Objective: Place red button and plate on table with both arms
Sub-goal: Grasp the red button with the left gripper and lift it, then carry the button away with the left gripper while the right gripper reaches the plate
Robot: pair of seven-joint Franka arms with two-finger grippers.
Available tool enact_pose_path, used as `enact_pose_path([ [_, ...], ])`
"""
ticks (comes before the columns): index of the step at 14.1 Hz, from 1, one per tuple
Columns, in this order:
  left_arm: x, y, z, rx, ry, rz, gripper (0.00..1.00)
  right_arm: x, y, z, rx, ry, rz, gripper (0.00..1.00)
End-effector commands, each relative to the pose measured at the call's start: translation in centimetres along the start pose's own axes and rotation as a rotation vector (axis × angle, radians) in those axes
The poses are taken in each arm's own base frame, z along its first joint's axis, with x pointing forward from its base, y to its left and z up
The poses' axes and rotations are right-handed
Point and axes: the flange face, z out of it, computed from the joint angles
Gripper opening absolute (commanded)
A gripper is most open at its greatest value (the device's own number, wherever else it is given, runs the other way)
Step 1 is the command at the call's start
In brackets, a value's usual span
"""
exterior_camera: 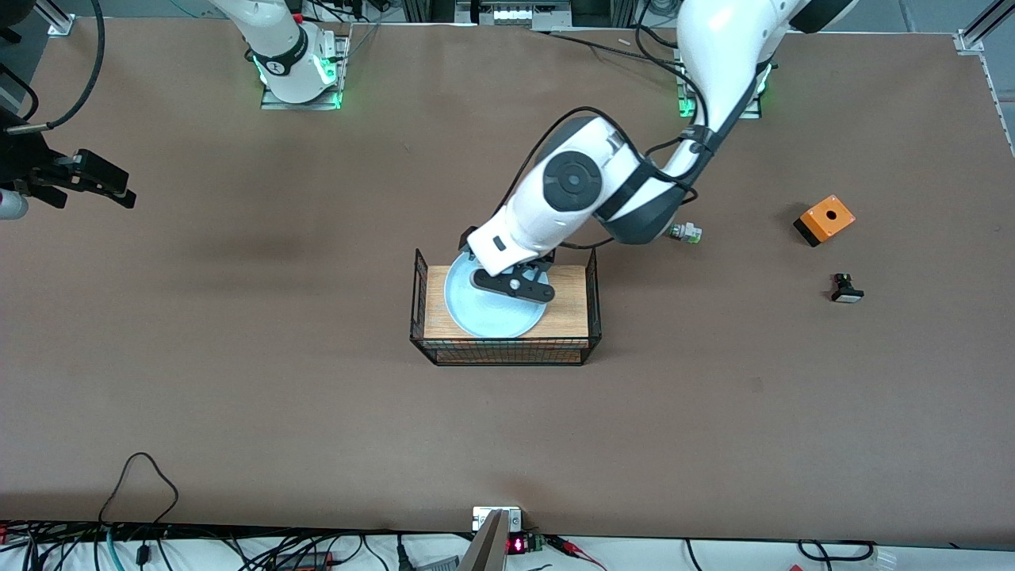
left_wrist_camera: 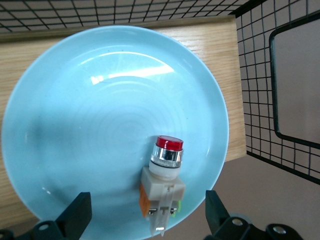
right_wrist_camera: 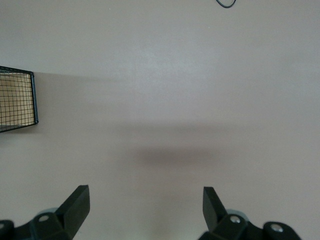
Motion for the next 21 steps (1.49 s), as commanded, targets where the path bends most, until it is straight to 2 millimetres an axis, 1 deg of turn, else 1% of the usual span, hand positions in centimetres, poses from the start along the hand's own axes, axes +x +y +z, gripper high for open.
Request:
enact_pose_path([
  [1, 0.0, 1.4, 0.5, 0.05, 0.057, 0.029, 1.0, -0.6, 0.3, -0.5, 0.001, -0.022, 0.004, 1.0],
  [2, 0.1, 1.3, 0.8, 0.056, 0.057, 0.025, 1.0, -0.9, 0.2, -0.4, 0.001, -0.046, 0.027, 1.0],
  [3, 0.2, 1.2, 1.1, 0.06, 0.059, 0.026, 0.96, -0.9, 0.0, -0.3, -0.007, -0.049, 0.065, 1.0],
  [4, 0.2, 1.2, 1.2, 0.061, 0.068, 0.031, 0.83, -0.8, 0.0, 0.1, -0.007, -0.059, 0.067, 1.0],
  [5, 0.3, 1.4, 1.3, 0.054, 0.082, 0.035, 0.64, -0.8, 0.0, 0.1, -0.007, -0.059, 0.067, 1.0],
  [6, 0.2, 1.3, 1.4, 0.056, 0.082, 0.035, 0.52, -0.7, 0.2, 0.2, -0.004, -0.062, 0.067, 1.0],
  [7, 0.2, 1.2, 1.7, 0.057, 0.079, 0.035, 0.45, -0.7, 0.2, 0.3, -0.001, -0.06, 0.066, 1.0],
  [8, 0.3, 1.0, 1.7, 0.059, 0.079, 0.037, 0.4, -0.7, 0.2, 0.4, -0.007, -0.066, 0.072, 1.0],
  [9, 0.2, 1.1, 1.7, 0.06, 0.077, 0.039, 0.27, -0.8, 0.1, 0.9, -0.008, -0.077, 0.08, 1.0],
  [10, 0.2, 1.2, 1.8, 0.061, 0.077, 0.047, 0.2, -0.6, 0.4, 1.3, -0.008, -0.083, 0.084, 1.0],
  [13, 0.0, 1.5, 1.1, 0.056, 0.081, 0.047, 0.19, -0.1, 0.8, 2.5, -0.001, -0.106, 0.095, 1.0],
  [14, 0.2, 1.5, -0.4, 0.052, 0.095, 0.047, 0.17, -0.1, 0.6, 2.6, 0.002, -0.109, 0.1, 1.0],
  [15, 0.1, 1.6, -2.0, 0.046, 0.099, 0.04, 0.17, -0.2, -0.1, 2.6, 0.0, -0.111, 0.14, 1.0],
  [16, -0.2, 1.3, -3.9, 0.065, 0.083, 0.037, 0.16, -0.3, -1.6, 2.4, -0.004, -0.11, 0.198, 1.0],
  [17, -0.6, 1.0, -5.6, 0.084, 0.058, 0.03, 0.16, -0.5, -4.6, 2.4, -0.013, -0.115, 0.242, 1.0],
  [18, -0.9, 0.7, -7.8, 0.101, 0.048, 0.023, 0.16, -0.8, -6.9, 2.5, -0.021, -0.122, 0.285, 1.0],
  [20, -1.1, -2.0, -13.6, 0.147, 0.028, -0.017, 0.16, -1.5, -13.4, 3.0, 0.005, -0.137, 0.385, 1.0],
  [21, -1.3, -3.7, -16.2, 0.17, 0.02, -0.044, 0.16, -1.9, -16.3, 3.6, 0.024, -0.16, 0.451, 1.0],
])
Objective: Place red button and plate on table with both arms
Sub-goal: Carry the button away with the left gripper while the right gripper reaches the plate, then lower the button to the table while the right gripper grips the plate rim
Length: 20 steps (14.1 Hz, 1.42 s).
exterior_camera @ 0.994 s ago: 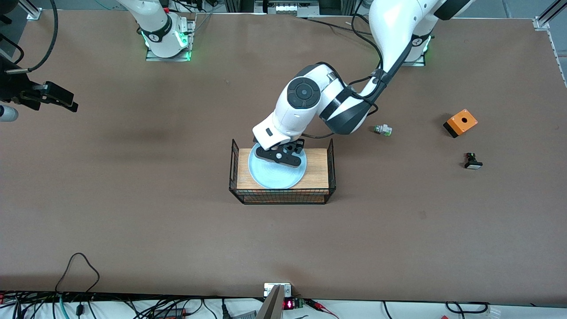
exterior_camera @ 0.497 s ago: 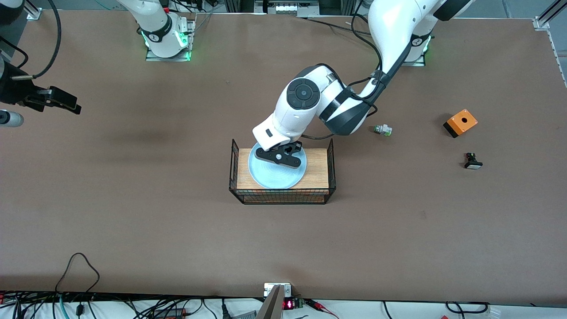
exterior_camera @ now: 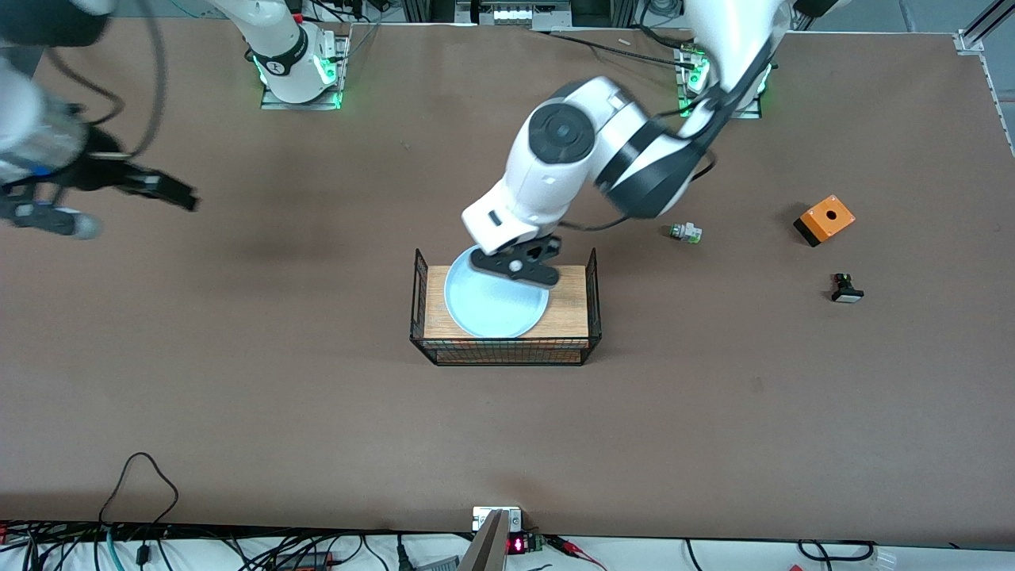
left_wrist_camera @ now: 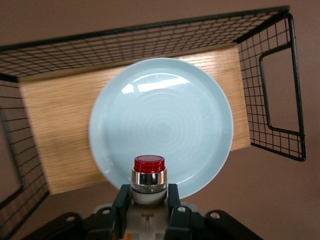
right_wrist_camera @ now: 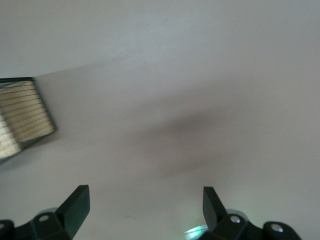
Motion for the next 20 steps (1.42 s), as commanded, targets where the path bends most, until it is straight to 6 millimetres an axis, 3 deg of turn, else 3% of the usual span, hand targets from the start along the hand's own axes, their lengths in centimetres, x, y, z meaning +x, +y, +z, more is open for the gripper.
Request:
enact_pose_path([
  [1, -0.5, -6.4, -7.3, 0.077, -0.029, -0.077, 0.16, -4.1, -7.1, 1.1, 0.018, -0.034, 0.16, 1.0],
  [2, -0.5, -9.1, -8.8, 0.102, -0.055, -0.089, 0.16, -5.8, -9.9, 1.8, 0.013, -0.029, 0.195, 1.0],
  [4, 0.4, -16.4, -9.2, 0.143, -0.155, -0.002, 0.16, -8.3, -14.5, 2.8, 0.044, -0.001, 0.292, 1.0],
  [6, 2.2, -26.5, -7.8, 0.134, -0.223, 0.068, 0.16, -10.9, -19.4, 5.1, 0.068, 0.022, 0.335, 1.0],
  [9, 2.9, -39.5, -4.1, 0.08, -0.26, 0.142, 0.14, -14.0, -25.6, 9.0, 0.121, 0.048, 0.414, 1.0],
  [10, 2.6, -42.5, -2.3, 0.074, -0.265, 0.157, 0.14, -15.1, -27.5, 10.9, 0.125, 0.055, 0.433, 1.0],
  [12, 1.5, -48.1, 1.8, 0.12, -0.249, 0.191, 0.13, -14.9, -29.5, 13.7, 0.153, 0.062, 0.494, 1.0],
  [18, -0.9, -51.9, 14.0, 0.125, -0.137, 0.238, 0.14, -11.6, -30.2, 19.7, 0.125, 0.067, 0.539, 1.0],
  [20, -1.4, -53.3, 16.9, 0.114, -0.098, 0.261, 0.14, -10.9, -30.2, 21.3, 0.108, 0.068, 0.546, 1.0],
])
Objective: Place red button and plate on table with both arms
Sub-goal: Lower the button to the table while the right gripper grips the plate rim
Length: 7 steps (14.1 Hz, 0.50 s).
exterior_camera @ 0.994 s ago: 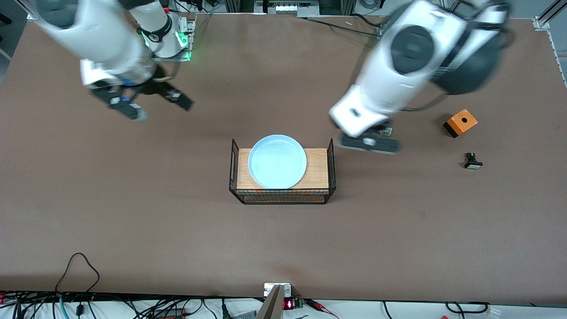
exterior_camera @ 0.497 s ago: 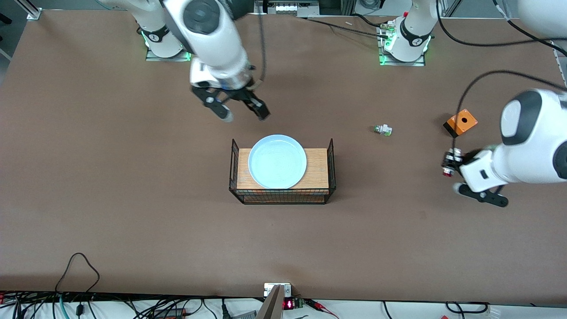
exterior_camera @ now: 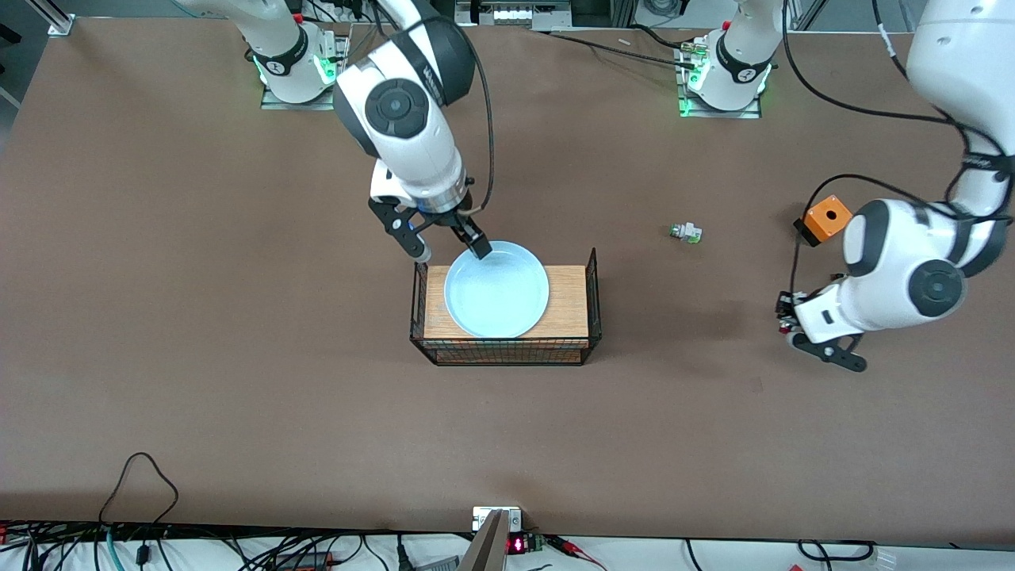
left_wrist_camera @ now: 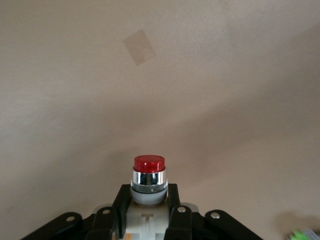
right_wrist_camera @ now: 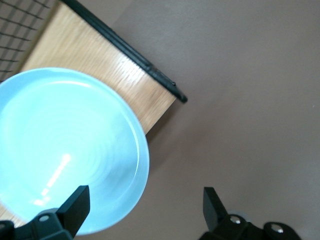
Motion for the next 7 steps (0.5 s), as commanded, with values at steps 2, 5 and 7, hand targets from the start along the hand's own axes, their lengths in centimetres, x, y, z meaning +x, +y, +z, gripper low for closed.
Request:
enact_pose_path([
  [2, -1.8, -2.7, 3.6, -0.009, 0.028, 0.047, 0.15, 1.1, -0.8, 1.5, 0.018, -0.001, 0.035, 1.0],
  [5, -1.9, -2.6, 4.2, -0.019, 0.014, 0.046, 0.59, 0.5, -0.8, 2.4, 0.006, 0.004, 0.024, 0.91],
  [7, -1.7, -2.6, 3.3, -0.014, 0.011, 0.044, 1.0, 0.9, -0.8, 2.8, 0.002, 0.005, 0.029, 0.88],
])
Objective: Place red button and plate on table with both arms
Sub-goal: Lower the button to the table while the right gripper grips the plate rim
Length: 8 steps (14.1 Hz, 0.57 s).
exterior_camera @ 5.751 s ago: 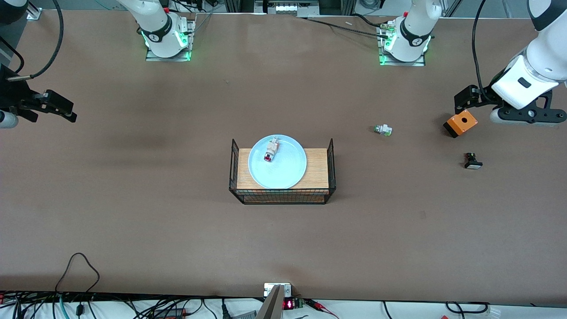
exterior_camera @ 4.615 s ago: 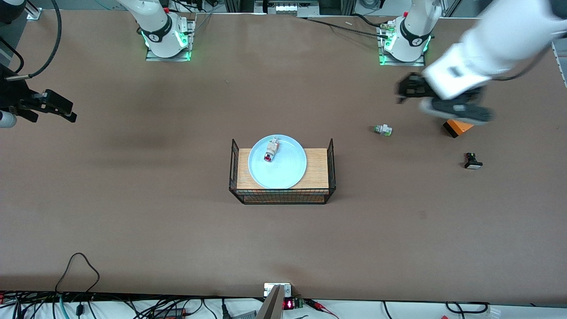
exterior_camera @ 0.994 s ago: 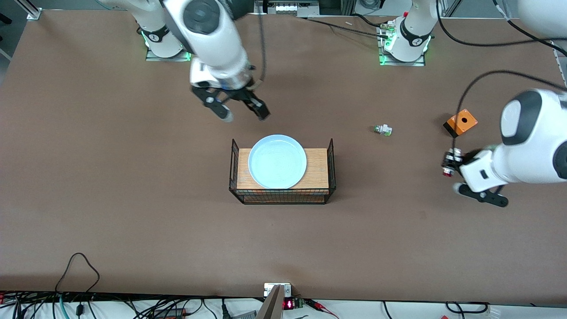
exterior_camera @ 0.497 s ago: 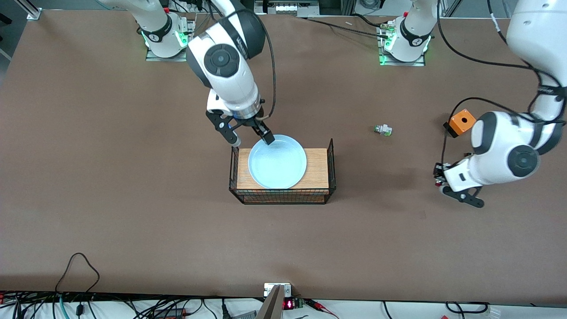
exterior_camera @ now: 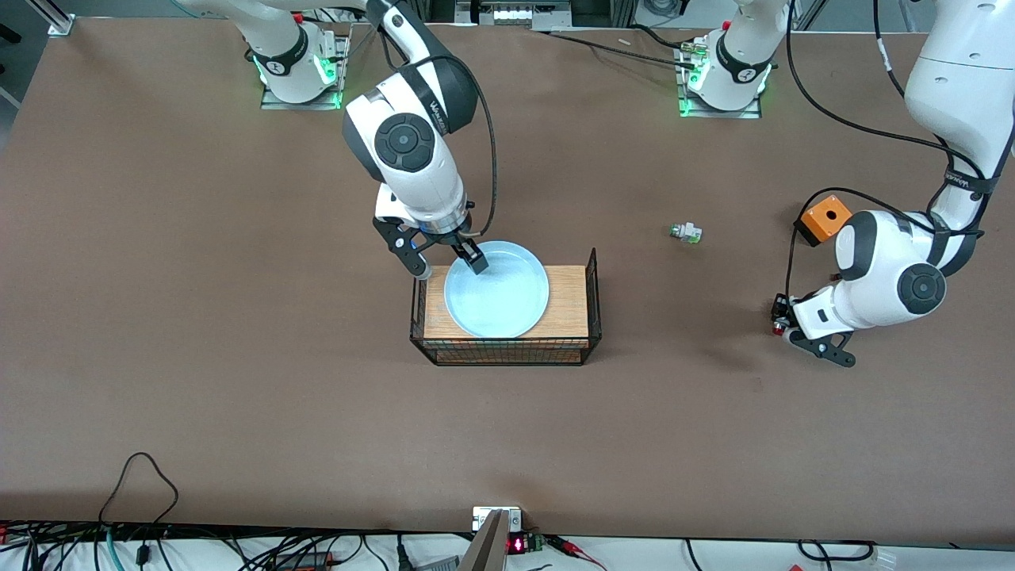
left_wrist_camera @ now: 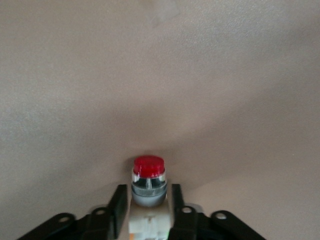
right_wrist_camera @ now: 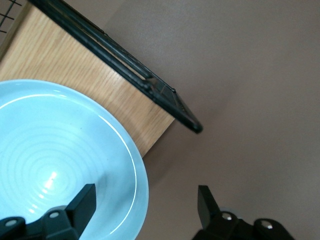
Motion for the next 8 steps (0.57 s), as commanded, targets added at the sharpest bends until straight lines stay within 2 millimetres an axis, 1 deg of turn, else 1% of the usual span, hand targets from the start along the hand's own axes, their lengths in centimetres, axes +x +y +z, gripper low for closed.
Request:
enact_pose_path([
  [1, 0.4, 0.6, -2.5, 0.026, -0.004, 0.029, 1.0, 0.0, -0.3, 0.1, 0.005, 0.0, 0.016, 0.88],
  [2, 0.8, 1.0, -4.7, 0.033, -0.018, 0.031, 1.0, 0.1, -0.4, 0.4, 0.007, 0.0, 0.016, 0.86],
  [3, 1.4, 2.2, -7.0, 0.026, -0.036, 0.039, 1.0, 0.1, -0.4, 0.3, 0.012, 0.0, 0.016, 0.84],
  [4, 2.4, 3.7, -10.2, 0.019, -0.055, 0.055, 1.0, 0.2, -0.4, 0.4, 0.012, 0.001, 0.018, 0.84],
  [5, 3.0, 4.5, -13.3, 0.018, -0.079, 0.032, 1.0, 0.3, -0.4, 0.6, 0.01, 0.001, 0.019, 0.81],
  [6, 3.7, 5.8, -16.4, 0.007, -0.105, -0.001, 1.0, 0.3, -0.4, 0.7, 0.009, 0.002, 0.017, 0.78],
  [7, 4.2, 7.6, -19.6, -0.003, -0.139, -0.037, 1.0, 0.3, -0.5, 0.9, 0.012, 0.003, 0.017, 0.74],
  [8, 4.2, 8.9, -22.5, -0.007, -0.17, -0.079, 1.0, 0.4, -0.6, 1.1, 0.016, 0.003, 0.018, 0.68],
])
